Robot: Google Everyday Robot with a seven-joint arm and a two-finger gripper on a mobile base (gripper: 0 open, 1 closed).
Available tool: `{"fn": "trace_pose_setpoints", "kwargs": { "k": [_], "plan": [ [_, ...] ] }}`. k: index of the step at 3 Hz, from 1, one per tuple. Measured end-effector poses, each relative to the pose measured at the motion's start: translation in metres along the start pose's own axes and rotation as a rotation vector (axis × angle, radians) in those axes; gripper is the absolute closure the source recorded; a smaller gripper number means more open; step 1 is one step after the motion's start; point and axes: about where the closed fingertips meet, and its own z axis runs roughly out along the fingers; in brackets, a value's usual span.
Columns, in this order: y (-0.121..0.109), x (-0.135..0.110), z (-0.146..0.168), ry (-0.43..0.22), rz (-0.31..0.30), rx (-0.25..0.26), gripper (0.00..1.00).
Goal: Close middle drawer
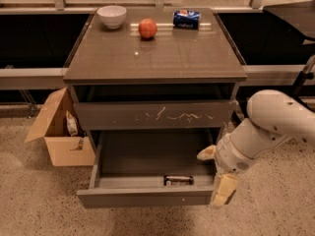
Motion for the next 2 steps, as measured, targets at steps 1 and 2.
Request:
{"fn": "trace_pose_setpoints", "kwargs": {
  "k": [1, 2],
  "plan": [
    [0.003, 0.023, 0.059, -0.029, -0.017, -0.084, 0.41],
    [-0.003, 0.045, 0.114, -0.076, -0.007, -0.161, 0.66]
  ]
}}
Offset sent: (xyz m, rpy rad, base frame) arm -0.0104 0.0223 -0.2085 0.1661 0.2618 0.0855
